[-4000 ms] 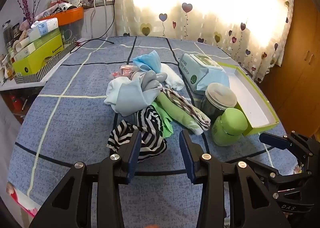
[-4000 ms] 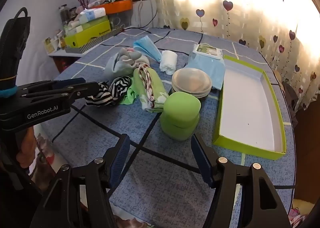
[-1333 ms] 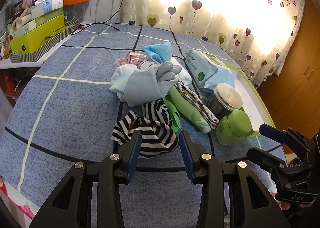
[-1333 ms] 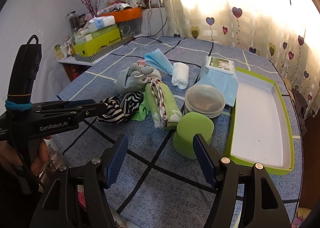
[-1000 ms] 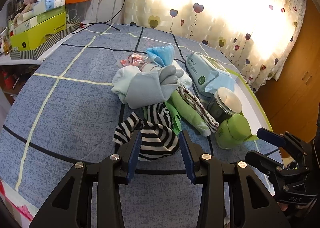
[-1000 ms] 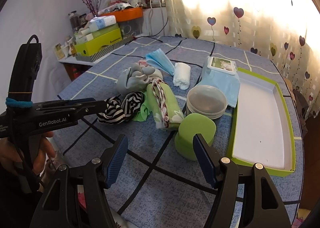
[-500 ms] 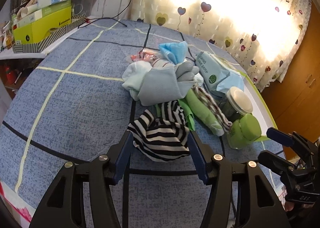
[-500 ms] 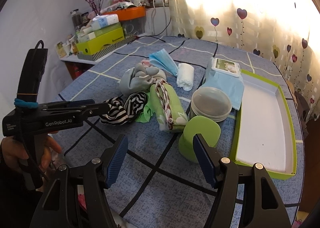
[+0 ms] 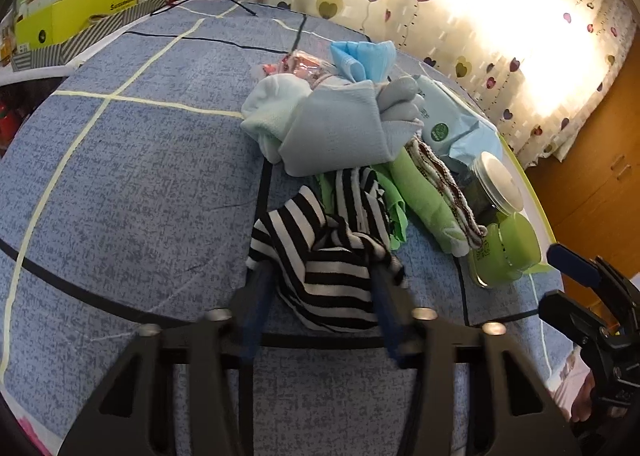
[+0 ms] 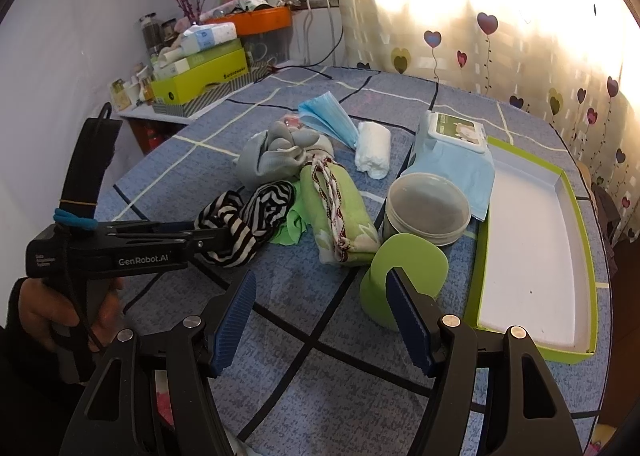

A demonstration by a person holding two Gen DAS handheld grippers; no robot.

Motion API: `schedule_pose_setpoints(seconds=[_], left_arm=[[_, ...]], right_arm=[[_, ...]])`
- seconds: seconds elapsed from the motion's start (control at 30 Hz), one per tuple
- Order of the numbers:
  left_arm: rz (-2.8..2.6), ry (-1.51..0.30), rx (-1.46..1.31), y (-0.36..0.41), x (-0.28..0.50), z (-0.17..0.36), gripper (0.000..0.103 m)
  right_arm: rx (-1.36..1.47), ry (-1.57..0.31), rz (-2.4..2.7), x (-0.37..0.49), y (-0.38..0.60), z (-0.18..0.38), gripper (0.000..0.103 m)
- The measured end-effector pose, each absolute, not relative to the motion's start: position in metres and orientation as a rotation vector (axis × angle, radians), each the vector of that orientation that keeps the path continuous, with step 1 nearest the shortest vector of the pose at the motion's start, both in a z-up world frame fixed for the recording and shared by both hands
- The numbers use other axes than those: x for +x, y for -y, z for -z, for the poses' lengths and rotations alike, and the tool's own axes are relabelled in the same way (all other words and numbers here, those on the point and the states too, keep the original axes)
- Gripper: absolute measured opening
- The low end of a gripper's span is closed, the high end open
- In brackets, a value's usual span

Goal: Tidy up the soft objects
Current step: 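Grasp the striped sock with the left gripper while the right gripper grasps the grey glove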

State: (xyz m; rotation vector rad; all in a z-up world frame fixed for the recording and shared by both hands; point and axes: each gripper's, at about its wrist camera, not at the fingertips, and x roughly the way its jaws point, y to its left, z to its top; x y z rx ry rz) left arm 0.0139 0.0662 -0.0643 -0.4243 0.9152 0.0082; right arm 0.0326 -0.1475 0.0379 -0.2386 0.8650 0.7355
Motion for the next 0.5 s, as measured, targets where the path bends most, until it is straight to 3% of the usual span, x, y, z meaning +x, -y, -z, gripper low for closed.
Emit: schedule_pose_setpoints(seconds=[0.07,0.1,0.5], left_arm=[[-0.012,-0.92,-0.417,-0.066,0.013,0.066,0.023],[-0.014,-0.919,-0.415,-0.067,0.013,0.066,0.021],[-0.029,-0.827,-0.423,-0.08,-0.003,0.043,0.018]], right_arm=[[-0.24,-0.866,-0.737,0.034,0.146,-0.037,0.068],[-0.241,-0.865,-0.737,0.034,0.146,-0.037,0.068],[-0.271,-0.845,-0.742,0.038,0.129,-0.043,0.068]])
